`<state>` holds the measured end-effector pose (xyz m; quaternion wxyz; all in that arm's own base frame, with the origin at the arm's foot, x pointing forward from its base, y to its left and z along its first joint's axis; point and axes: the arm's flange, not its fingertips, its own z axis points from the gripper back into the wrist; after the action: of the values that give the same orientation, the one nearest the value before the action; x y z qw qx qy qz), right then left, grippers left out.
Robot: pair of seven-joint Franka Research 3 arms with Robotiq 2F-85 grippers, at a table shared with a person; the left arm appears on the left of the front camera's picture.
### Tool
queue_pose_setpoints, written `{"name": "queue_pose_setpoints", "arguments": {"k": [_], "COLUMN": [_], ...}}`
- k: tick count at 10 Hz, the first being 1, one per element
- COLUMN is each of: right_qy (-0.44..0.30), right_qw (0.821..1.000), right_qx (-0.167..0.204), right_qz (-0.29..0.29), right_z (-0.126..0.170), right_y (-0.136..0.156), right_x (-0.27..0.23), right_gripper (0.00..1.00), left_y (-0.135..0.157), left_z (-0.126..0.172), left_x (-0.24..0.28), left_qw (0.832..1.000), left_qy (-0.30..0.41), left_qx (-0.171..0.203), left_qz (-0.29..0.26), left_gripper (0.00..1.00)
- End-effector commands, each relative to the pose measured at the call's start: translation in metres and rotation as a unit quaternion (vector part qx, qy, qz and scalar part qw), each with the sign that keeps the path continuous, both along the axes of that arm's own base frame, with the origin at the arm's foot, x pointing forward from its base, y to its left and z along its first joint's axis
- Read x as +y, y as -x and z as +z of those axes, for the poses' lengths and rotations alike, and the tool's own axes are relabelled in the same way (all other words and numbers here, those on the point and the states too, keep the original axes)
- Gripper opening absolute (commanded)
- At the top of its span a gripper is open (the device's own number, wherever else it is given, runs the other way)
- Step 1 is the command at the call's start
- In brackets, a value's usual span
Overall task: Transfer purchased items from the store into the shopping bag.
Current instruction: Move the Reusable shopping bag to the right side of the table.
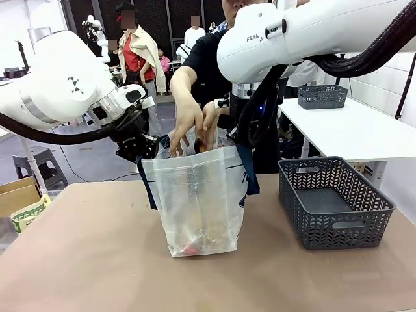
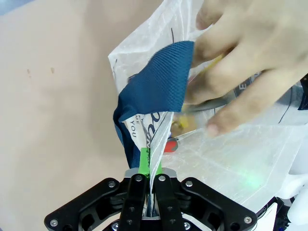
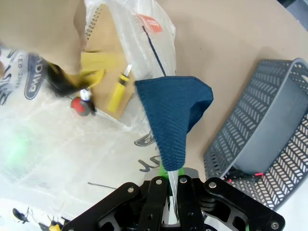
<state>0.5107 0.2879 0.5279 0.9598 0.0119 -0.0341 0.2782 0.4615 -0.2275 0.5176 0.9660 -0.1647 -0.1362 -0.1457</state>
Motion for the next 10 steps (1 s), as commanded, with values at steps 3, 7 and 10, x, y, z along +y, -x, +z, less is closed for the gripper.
{"name": "queue_pose_setpoints", "arguments": {"k": [3,7,10], "right_qy": [0.0,0.0,0.0], "right_qw": [1.0,1.0,1.0], "right_qx": [-0.001,-0.001,-0.001], "right_qz": [0.0,0.0,0.0], "right_z": [0.0006,0.0006,0.0006], "right_y": [-0.0002,-0.0002,-0.0002], "right_x": [-0.0003,-0.0003,-0.0003], "right_gripper": [0.0,0.0,0.0], "left_y": [0.0004,0.0004,0.0004], "left_z": [-0.001,-0.001,-0.001], "left_x": [0.0003,0.0003,0.0003], "left_qw": [1.0,1.0,1.0], "left_qy": [-0.001,-0.001,-0.001], "left_qx": [0.001,0.001,0.001], "left_qz": [0.0,0.0,0.0], "left_gripper": [0.0,0.0,0.0]}}
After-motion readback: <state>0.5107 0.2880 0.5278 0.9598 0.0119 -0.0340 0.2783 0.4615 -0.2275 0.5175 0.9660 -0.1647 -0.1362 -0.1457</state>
